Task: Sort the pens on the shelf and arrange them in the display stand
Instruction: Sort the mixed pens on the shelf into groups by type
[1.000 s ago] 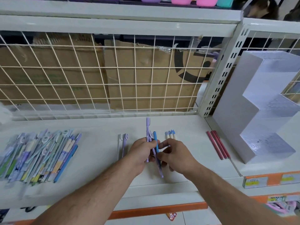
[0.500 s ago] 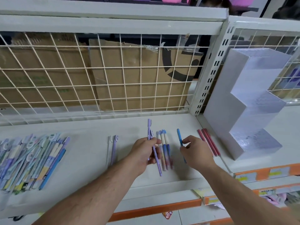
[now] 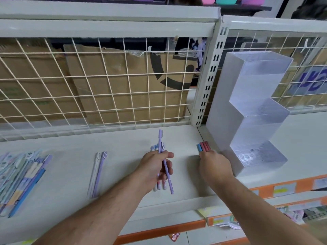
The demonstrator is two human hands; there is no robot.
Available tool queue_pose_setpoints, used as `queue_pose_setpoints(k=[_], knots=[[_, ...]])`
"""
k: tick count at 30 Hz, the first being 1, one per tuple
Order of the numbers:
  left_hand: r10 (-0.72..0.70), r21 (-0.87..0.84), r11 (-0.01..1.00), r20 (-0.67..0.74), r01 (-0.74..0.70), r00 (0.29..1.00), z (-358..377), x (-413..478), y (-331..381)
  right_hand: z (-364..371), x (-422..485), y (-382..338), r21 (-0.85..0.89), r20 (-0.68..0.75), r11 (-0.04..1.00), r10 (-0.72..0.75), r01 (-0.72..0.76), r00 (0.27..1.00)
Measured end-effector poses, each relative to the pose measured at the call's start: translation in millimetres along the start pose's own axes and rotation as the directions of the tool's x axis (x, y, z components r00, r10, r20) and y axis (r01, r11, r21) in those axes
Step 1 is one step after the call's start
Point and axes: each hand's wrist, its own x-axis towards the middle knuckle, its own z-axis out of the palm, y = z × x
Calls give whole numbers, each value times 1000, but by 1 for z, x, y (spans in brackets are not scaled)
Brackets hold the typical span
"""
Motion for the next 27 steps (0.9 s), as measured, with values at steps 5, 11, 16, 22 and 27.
queue_pose_setpoints(k=[5,11,16,22,27], knots=[[-23,-5,1000,0,23,1000,9,0,0,2,0,8,28,-28,1000,-13,14,1000],[-18,-38,999,14,19,1000,8,-4,-1,3,-2,4,98,-83,994,-39,47,996],[-6,-18,1000,32,7,999,-6,-5,-3,-1,-8,-25,432,-230,892,-35,135,972],[43,-50,998,9,-43,999,-27,-13,-1,-26,-28,-76,861,33,506,-139,43,990],[75,-15,997,9,-75,997,-54,-22,0,-24,-35,-112,811,31,581,-158,68,987]])
